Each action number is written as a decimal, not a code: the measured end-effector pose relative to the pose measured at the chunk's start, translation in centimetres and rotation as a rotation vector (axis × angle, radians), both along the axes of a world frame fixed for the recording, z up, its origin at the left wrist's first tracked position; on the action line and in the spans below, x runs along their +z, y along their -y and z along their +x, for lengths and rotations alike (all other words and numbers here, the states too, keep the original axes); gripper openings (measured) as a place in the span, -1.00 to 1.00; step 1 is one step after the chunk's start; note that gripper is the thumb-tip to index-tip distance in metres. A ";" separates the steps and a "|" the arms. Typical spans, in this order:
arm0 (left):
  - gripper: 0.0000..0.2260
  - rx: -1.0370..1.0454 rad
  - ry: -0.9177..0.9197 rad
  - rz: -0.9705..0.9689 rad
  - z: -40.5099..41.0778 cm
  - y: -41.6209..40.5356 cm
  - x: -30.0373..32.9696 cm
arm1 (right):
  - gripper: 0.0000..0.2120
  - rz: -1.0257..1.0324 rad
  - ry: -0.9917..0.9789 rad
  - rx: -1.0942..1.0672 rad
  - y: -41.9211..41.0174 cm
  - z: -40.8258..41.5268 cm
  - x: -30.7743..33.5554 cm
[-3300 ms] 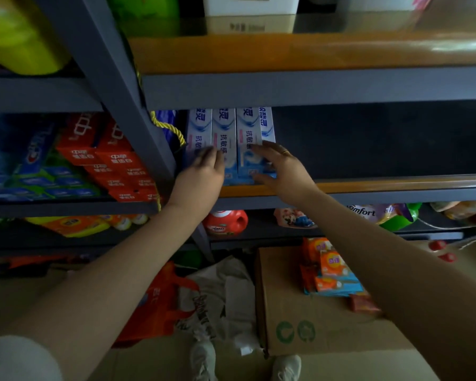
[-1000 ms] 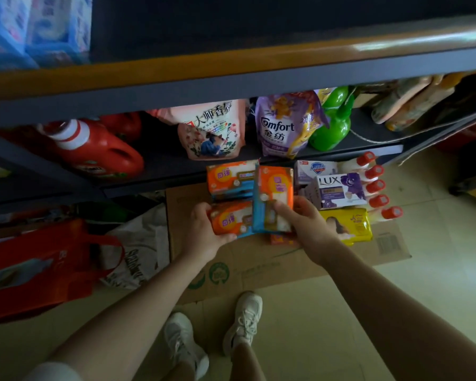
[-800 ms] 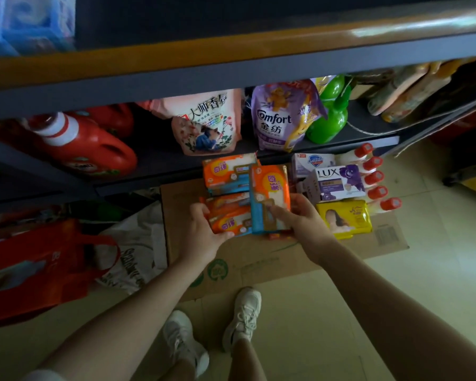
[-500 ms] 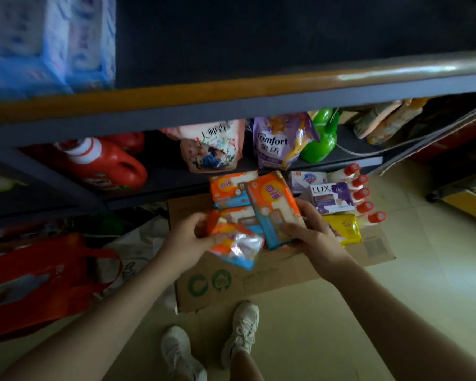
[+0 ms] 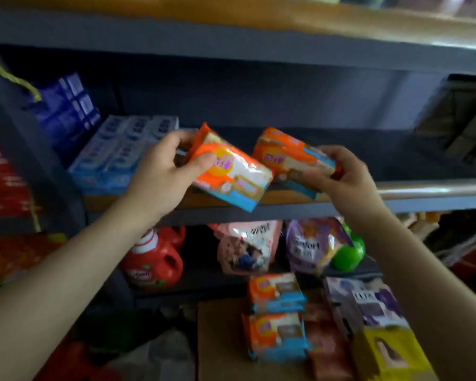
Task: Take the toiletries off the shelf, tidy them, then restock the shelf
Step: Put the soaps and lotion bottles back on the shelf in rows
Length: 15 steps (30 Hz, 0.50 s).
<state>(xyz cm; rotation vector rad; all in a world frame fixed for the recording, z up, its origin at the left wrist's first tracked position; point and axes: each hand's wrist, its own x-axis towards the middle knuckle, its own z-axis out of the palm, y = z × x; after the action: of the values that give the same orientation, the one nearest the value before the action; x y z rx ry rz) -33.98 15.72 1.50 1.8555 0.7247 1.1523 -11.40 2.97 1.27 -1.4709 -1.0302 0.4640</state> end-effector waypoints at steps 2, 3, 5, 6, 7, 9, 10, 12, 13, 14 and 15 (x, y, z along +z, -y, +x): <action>-0.75 0.047 0.024 0.155 -0.1 -1.7 0.6 | -0.57 0.008 0.133 -0.032 -3.3 0.5 0.5; -0.74 0.064 0.022 0.230 -0.2 -2.8 0.6 | -0.55 -0.005 0.213 -0.051 -5.1 0.5 0.4; -0.71 0.077 0.013 0.341 -1.0 -4.7 0.0 | -0.52 -0.040 0.351 -0.083 -8.5 0.8 -0.6; -0.69 0.081 0.026 0.387 -1.4 -5.6 -0.1 | -0.50 -0.057 0.440 -0.105 -10.2 1.1 -0.8; -0.69 0.076 0.033 0.413 -1.7 -6.4 -0.2 | -0.47 -0.066 0.513 -0.126 -11.7 1.3 -1.0; -0.69 0.097 0.037 0.443 -2.1 -8.0 -1.1 | -0.42 -0.088 0.496 -0.148 -14.3 1.4 -1.6; -0.69 0.132 0.024 0.468 -2.0 -8.5 -1.3 | -0.41 -0.108 0.468 -0.149 -15.3 1.3 -1.7; -0.65 0.222 -0.002 0.531 -1.6 -9.3 -1.7 | -0.47 -0.178 0.501 -0.174 -17.2 1.3 -1.8; -0.63 0.273 -0.011 0.560 -1.4 -9.6 -1.9 | -0.48 -0.205 0.536 -0.184 -18.0 1.3 -1.8; -0.61 0.316 -0.019 0.584 -1.2 -9.8 -2.1 | -0.47 -0.224 0.562 -0.186 -18.8 1.3 -1.7; -0.60 0.346 -0.025 0.608 -1.1 -9.9 -2.3 | -0.44 -0.242 0.581 -0.184 -19.5 1.4 -1.6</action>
<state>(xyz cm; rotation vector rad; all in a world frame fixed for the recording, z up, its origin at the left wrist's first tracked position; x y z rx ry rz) -35.08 25.58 -0.82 2.2988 0.7870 1.7174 -9.99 22.47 -0.33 -1.9611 -1.3021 0.0182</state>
